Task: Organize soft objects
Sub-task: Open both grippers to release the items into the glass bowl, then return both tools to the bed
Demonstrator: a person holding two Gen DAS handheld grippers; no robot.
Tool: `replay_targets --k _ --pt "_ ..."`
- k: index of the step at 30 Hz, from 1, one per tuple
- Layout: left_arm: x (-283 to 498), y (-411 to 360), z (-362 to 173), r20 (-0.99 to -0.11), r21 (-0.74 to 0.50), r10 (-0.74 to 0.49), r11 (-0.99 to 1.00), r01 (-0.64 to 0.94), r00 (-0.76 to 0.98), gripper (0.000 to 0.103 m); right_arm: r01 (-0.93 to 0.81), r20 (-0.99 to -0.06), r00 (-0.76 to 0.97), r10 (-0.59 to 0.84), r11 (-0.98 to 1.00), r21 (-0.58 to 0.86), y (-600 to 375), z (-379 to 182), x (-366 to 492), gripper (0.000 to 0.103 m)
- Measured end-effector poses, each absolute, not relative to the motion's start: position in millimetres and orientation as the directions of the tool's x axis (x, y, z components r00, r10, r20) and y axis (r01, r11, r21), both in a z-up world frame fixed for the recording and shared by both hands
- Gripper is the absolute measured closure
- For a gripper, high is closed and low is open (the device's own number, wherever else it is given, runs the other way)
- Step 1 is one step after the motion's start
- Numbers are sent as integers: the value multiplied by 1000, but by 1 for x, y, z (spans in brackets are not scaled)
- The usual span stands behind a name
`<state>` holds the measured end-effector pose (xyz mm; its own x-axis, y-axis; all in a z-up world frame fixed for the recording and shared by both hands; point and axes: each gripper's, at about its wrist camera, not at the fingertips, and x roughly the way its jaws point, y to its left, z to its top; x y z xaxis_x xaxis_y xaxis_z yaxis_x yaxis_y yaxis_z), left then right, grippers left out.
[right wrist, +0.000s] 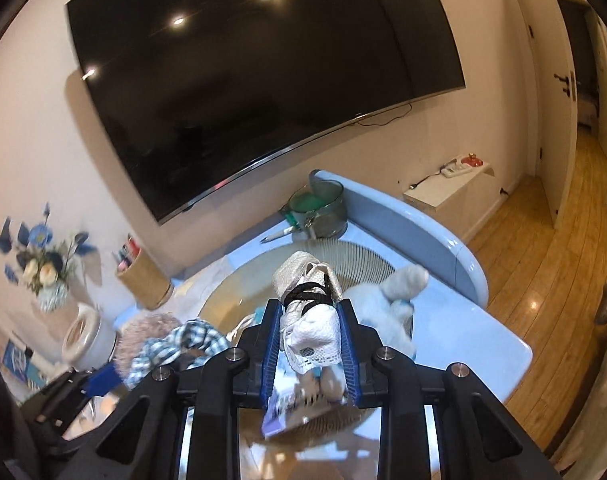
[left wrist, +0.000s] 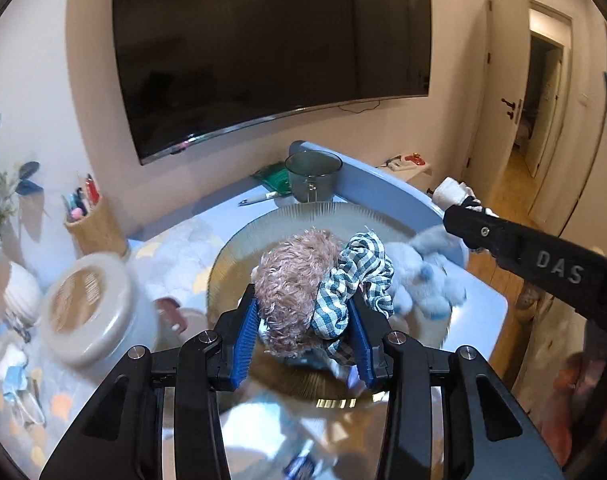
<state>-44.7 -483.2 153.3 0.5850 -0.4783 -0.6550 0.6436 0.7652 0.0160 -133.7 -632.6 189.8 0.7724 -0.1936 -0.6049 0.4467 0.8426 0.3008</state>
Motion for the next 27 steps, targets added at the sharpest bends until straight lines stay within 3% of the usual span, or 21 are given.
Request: replay_targets --k 1,3,4,6,18,27 --pt "-39 -488 153 -651 7 -484 766 642 585 57 455 -606 770 -198 837 304 -638 191 -128 76" --pt "-35 -495 154 -643 27 -473 772 635 603 38 461 -610 768 -196 830 314 -646 191 -119 74" --pt "-34 -496 154 -641 25 -480 767 642 599 30 455 -616 767 -180 829 324 -650 190 -113 63" --pt "-35 -498 154 -640 36 -478 763 645 601 29 451 -642 753 -146 824 342 -657 184 -102 37" --pt "-93 -454 192 -555 -24 -639 652 758 532 28 432 -623 772 -125 822 372 -637 183 -138 37" --pt "-127 -327 246 -417 -99 -723 638 764 550 25 380 -518 840 -164 859 343 -576 228 -202 37"
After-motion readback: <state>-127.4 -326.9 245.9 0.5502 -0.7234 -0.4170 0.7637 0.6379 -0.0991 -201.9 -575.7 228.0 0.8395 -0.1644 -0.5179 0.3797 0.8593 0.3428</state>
